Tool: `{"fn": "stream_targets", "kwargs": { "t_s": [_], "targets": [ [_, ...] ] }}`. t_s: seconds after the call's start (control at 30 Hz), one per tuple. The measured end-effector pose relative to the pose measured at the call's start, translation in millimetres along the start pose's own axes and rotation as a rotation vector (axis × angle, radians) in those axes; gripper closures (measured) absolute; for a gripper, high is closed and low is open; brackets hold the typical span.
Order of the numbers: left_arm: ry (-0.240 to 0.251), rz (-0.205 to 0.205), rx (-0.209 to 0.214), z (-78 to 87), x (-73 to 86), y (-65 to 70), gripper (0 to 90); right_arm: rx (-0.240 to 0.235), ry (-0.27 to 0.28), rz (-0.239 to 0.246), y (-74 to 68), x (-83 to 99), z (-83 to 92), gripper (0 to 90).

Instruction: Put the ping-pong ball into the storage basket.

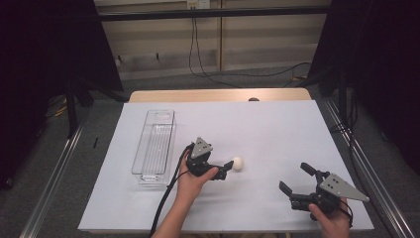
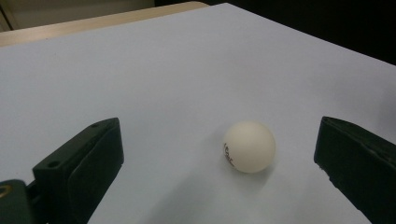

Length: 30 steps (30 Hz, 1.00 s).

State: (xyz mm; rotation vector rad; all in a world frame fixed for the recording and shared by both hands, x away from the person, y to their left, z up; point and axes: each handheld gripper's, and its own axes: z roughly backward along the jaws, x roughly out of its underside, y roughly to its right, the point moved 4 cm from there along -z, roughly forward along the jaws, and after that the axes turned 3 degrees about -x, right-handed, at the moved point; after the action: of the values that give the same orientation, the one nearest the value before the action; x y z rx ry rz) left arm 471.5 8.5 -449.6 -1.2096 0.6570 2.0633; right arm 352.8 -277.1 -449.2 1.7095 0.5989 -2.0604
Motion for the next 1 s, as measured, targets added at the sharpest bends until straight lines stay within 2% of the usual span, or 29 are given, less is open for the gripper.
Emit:
{"fn": "stream_targets", "kwargs": {
  "t_s": [0.37, 0.43, 0.47, 0.83, 0.87, 0.93, 1.0],
  "targets": [
    [-0.026, -0.021, -0.011, -4.1, -1.3, 2.9, 1.9, -0.009, -0.007, -0.003, -1.7, 0.6, -0.7, 2.5],
    [-0.018, -0.024, -0.002, -5.5, -1.7, 3.7, 1.8, -0.011, -0.007, -0.004, -1.7, 0.6, -0.5, 2.5],
    [-0.029, -0.037, -0.009, -5.4, -1.7, 3.3, 1.9, -0.008, -0.003, -0.007, -1.5, 0.3, -0.5, 2.5],
    [-0.04, -0.038, 0.002, -12.1, -0.8, 6.6, 1.9, -0.004, -0.001, -0.011, -1.8, 0.1, -0.5, 2.5],
    [-0.035, -0.026, 0.004, -12.8, -0.7, 7.3, 1.9, -0.003, 0.0, -0.011, -1.7, 0.1, -0.6, 2.5],
    [-0.04, -0.038, 0.008, -13.2, -0.4, 6.5, 1.9, -0.009, -0.005, -0.005, -1.7, 0.4, -0.3, 2.5],
    [-0.045, -0.034, -0.001, -13.6, -0.3, 6.9, 2.0, -0.011, -0.007, -0.006, -2.0, 0.5, -0.4, 2.5]
  ]
}}
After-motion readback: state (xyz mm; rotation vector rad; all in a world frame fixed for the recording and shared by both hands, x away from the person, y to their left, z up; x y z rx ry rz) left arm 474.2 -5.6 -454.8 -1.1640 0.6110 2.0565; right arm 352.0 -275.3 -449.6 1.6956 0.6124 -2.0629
